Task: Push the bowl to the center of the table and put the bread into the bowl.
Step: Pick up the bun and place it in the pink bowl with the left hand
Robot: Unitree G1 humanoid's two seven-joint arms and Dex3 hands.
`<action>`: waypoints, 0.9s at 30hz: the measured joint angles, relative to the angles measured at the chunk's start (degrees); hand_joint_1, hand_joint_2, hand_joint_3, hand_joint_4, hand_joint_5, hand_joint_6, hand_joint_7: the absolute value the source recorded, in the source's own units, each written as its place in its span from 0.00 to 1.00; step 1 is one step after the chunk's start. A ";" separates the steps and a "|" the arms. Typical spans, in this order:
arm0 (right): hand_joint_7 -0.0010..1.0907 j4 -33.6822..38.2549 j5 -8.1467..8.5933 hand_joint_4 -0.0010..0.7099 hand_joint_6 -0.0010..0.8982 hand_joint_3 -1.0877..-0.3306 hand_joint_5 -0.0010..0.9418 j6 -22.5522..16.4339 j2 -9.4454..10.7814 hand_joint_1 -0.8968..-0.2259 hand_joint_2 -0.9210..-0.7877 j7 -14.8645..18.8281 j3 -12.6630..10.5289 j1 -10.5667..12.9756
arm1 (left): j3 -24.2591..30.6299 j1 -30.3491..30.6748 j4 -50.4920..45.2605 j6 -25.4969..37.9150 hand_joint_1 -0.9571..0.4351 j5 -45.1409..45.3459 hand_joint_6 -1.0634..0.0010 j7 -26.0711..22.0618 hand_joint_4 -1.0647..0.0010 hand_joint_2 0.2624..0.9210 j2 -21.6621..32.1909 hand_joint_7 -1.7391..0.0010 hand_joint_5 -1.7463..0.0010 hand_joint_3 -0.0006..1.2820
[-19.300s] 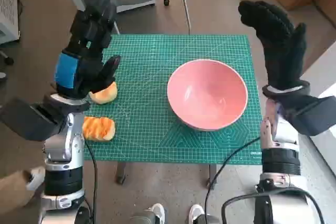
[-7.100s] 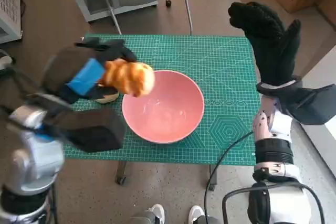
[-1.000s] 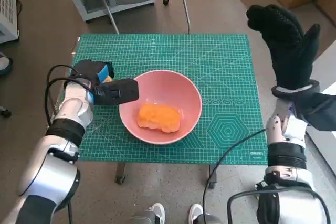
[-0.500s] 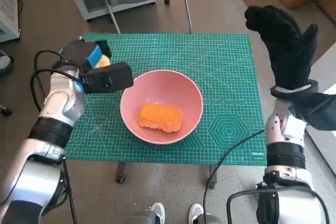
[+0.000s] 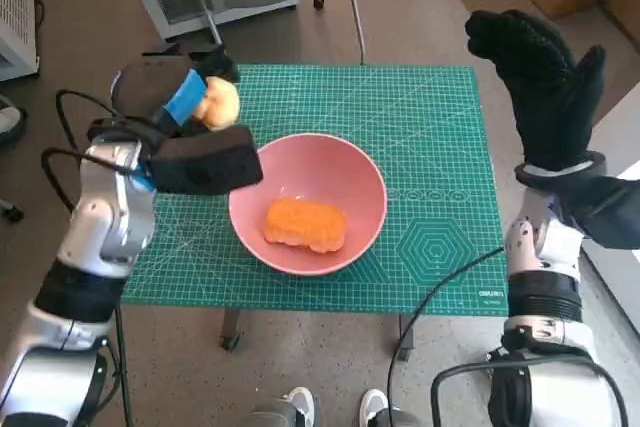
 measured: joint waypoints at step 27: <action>0.00 -0.24 -0.08 0.43 0.45 0.72 0.00 -0.66 1.12 0.45 0.00 -0.17 0.12 0.33 | -2.05 3.53 -5.08 -7.36 0.71 -2.05 0.49 -6.94 0.39 0.99 -7.16 0.37 0.42 0.07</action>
